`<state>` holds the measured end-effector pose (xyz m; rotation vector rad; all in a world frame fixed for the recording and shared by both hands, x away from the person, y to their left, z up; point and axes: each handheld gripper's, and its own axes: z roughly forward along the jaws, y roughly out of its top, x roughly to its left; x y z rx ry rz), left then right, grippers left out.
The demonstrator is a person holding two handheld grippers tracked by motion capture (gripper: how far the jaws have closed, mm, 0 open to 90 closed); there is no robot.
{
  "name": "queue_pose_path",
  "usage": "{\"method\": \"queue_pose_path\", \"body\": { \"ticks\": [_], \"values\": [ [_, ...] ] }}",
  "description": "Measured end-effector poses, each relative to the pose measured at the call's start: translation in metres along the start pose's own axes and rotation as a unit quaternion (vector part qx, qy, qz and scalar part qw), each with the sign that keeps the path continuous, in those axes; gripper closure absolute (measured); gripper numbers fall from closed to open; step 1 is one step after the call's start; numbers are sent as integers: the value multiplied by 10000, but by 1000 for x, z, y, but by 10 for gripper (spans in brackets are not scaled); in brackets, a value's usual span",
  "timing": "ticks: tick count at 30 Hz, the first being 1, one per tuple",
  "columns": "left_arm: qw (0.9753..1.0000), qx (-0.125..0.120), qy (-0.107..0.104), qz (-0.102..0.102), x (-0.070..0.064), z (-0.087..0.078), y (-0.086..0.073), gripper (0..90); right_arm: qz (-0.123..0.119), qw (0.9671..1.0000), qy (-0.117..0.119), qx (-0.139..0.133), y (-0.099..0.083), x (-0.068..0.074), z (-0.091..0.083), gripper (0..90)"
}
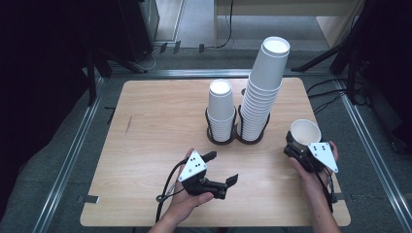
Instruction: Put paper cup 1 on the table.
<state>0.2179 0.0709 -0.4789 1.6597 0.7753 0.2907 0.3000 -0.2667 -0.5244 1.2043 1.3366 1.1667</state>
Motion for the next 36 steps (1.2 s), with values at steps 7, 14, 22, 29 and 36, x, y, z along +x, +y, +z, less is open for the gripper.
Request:
{"method": "queue_pose_path", "body": {
  "ticks": [7, 14, 22, 29, 36],
  "values": [
    [10000, 1, 1, -16, 1, 0, 0, 13, 142, 9997, 33, 206, -6, -2, 3, 123],
    [10000, 8, 3, -15, 1, 0, 0, 13, 197, 9992, -16, 333, -9, -4, 4, 120],
    [10000, 14, -3, -27, 2, 0, -1, 13, 194, 9989, -29, 427, -11, -4, 5, 115],
    [10000, 19, -4, -21, 2, 0, -1, 13, 213, 9987, -58, 458, -11, -4, 5, 110],
    [10000, 13, -1, -17, 2, 0, -1, 13, 304, 9980, 85, 544, -9, -4, 5, 22]
  ]
}}
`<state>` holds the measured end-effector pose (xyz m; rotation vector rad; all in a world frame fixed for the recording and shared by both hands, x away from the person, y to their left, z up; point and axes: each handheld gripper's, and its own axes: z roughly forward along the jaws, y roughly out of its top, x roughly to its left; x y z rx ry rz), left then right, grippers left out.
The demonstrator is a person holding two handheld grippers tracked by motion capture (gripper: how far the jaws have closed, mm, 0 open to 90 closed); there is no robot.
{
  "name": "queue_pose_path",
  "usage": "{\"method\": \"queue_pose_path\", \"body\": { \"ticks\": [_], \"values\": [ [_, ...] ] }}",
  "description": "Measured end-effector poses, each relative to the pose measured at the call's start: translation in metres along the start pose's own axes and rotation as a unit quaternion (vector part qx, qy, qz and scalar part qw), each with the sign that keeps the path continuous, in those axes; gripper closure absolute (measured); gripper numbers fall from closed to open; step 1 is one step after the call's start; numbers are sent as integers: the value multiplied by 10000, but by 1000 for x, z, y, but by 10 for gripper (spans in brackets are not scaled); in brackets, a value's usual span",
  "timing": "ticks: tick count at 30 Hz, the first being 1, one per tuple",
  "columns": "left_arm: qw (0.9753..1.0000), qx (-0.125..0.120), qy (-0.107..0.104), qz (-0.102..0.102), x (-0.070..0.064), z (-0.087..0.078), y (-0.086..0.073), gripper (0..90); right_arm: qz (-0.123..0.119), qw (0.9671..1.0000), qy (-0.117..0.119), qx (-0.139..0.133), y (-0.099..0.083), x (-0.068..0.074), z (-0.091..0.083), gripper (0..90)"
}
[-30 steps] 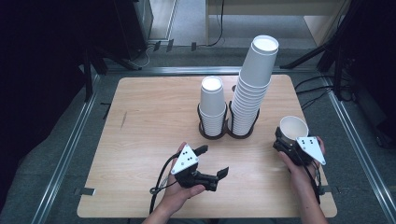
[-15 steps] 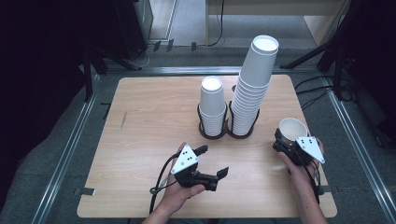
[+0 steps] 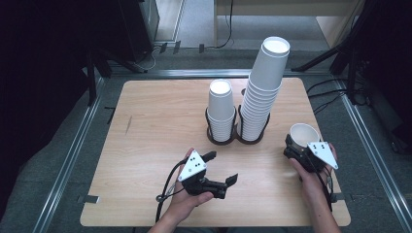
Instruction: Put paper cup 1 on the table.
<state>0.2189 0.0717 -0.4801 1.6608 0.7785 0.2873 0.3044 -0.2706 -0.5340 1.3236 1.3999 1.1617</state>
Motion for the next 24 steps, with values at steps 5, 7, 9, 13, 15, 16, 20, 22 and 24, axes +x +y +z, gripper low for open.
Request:
{"method": "queue_pose_path", "body": {
  "ticks": [5, 7, 9, 13, 15, 16, 20, 22, 24],
  "values": [
    [10000, 0, -3, 1, 0, 0, 0, 13, 100, 9997, 228, 43, 5, 1, -3, 0],
    [10000, 0, -1, -1, 0, 0, 0, 13, 96, 9997, 191, 71, 5, 2, -2, 0],
    [10000, 0, -1, 1, 0, 0, 0, 13, 120, 9998, 165, 87, 4, 1, -2, 0],
    [10000, -1, 6, 1, 0, 0, 0, 12, 134, 9998, 158, 71, 5, 0, -2, 0],
    [10000, 1, 15, 4, 1, 0, 0, 13, 122, 9998, 148, 63, 5, 0, -3, 0],
    [10000, 0, 17, 3, 0, 0, 0, 13, 106, 9998, 153, 48, 5, 0, -3, 0],
    [10000, -2, 25, 2, 1, 0, 0, 13, 40, 9997, 209, 74, 5, 3, -6, 0],
    [10000, -10, 45, -8, 1, -1, 0, 13, 5, 9997, 225, 95, 5, 4, -7, 0],
    [10000, -18, 51, -7, 1, -1, 0, 12, -12, 9997, 244, 100, 6, 4, -8, 0]
  ]
}}
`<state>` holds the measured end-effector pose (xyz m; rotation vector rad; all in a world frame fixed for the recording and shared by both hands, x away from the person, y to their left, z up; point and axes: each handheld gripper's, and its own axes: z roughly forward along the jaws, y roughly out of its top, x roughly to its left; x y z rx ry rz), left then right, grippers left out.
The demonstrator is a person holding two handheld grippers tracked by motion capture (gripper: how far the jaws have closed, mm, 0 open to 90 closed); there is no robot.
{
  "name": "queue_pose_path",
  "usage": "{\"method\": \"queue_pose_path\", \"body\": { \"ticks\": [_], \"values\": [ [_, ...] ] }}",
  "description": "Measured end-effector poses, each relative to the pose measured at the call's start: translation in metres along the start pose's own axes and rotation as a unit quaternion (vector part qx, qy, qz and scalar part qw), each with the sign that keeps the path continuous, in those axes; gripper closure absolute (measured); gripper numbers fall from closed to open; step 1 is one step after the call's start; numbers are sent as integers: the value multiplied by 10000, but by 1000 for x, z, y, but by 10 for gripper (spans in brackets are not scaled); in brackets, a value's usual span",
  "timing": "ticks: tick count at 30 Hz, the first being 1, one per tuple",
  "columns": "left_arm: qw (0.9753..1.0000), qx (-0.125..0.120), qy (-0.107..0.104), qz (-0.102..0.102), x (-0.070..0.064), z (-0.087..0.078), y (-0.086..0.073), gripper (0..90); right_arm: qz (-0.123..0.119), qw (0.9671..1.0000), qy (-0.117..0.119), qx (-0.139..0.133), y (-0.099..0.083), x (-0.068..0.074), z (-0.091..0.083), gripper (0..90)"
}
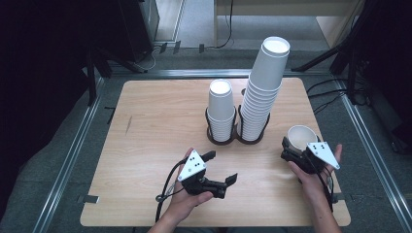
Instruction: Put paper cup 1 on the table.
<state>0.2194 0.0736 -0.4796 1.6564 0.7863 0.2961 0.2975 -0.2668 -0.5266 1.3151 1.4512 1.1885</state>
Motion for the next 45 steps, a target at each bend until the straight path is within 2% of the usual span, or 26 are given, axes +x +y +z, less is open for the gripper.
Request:
{"method": "queue_pose_path", "body": {
  "ticks": [7, 10, 17, 26, 31, 37, 38, 41, 42, 43, 44, 45],
  "values": [
    [10000, -49, 22, -33, 2, -3, 2, 13, 66, 9998, 167, -4, 7, -4, -8, 0],
    [10000, -43, 21, -32, 1, -2, 2, 13, -27, 9997, 240, -47, 12, -4, -12, 0],
    [10000, -43, 28, -34, 1, -2, 2, 13, 45, 9994, 298, -150, 18, -3, -15, 0],
    [10000, -30, 28, -15, 2, -2, 2, 13, 6, 9991, 339, -270, 27, -2, -20, 0],
    [10000, -25, 27, -38, 1, -1, 1, 13, 91, 9985, 405, -365, 35, 1, -24, 0],
    [10000, -24, 45, -46, 2, 0, 4, 13, 88, 9982, 455, -393, 48, 3, -29, 0],
    [9999, -39, 71, -58, 3, 2, 5, 13, 116, 9978, 478, -452, 55, 3, -32, 0],
    [9999, -35, 105, -54, 4, 3, 7, 13, 143, 9973, 521, -494, 64, 4, -35, 0],
    [9999, -62, 125, -82, 6, 5, 10, 13, 156, 9968, 569, -542, 73, 6, -38, 0],
    [9999, -62, 125, -82, 6, 5, 10, 13, 156, 9968, 569, -542, 73, 6, -38, 0],
    [9998, -78, 173, -76, 8, 8, 13, 13, 205, 9957, 660, -613, 83, 9, -42, 0],
    [9998, -78, 173, -76, 8, 8, 13, 13, 205, 9957, 660, -613, 83, 9, -42, 0]
  ]
}}
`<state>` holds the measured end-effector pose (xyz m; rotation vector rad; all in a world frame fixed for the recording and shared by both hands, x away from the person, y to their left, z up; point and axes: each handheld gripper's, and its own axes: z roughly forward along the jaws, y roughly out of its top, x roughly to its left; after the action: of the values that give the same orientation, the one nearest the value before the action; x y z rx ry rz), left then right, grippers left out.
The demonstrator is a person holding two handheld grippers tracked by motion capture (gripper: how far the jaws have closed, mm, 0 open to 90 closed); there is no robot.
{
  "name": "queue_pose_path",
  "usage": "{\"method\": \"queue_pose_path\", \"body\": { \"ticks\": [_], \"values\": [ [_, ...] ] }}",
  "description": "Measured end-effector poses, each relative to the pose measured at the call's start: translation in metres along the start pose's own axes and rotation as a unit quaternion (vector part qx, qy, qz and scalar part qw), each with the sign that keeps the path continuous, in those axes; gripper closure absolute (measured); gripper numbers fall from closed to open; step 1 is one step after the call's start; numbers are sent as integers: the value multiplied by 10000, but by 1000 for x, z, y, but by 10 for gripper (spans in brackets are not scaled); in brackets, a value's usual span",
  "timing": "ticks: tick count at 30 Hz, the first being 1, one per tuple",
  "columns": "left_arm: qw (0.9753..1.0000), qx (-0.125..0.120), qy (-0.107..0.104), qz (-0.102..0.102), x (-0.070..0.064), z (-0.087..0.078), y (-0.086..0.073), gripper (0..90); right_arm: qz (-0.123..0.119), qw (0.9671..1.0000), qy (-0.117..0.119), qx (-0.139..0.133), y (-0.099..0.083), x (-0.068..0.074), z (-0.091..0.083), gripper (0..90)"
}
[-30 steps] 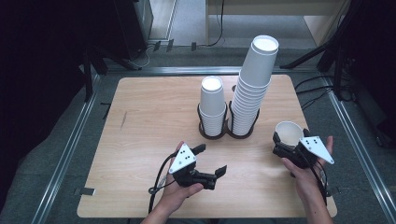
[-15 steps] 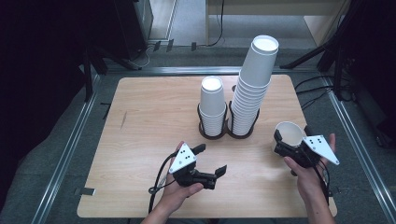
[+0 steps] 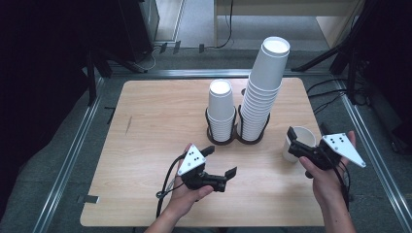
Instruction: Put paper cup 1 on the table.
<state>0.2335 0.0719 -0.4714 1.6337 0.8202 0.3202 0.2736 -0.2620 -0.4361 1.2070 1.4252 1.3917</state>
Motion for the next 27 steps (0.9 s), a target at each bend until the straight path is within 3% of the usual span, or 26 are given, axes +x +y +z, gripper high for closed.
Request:
{"method": "queue_pose_path", "body": {
  "ticks": [2, 11, 22, 24, 27],
  "values": [
    [10000, -18, 61, -11, 2, 6, 4, 13, 33, 9998, 124, -126, 15, 6, -2, 0],
    [9998, -68, 168, 43, 4, 24, 21, 13, 88, 9992, 362, -169, 50, 24, 8, 0],
    [9993, -148, 322, 146, 3, 61, 52, 13, 236, 9970, 738, -69, 85, 46, 33, 0],
    [9989, -185, 417, 48, 5, 73, 60, 13, 262, 9965, 790, -65, 91, 49, 38, 0],
    [9983, -197, 546, 69, 6, 85, 67, 13, 240, 9965, 801, -56, 100, 51, 44, 0]
  ]
}}
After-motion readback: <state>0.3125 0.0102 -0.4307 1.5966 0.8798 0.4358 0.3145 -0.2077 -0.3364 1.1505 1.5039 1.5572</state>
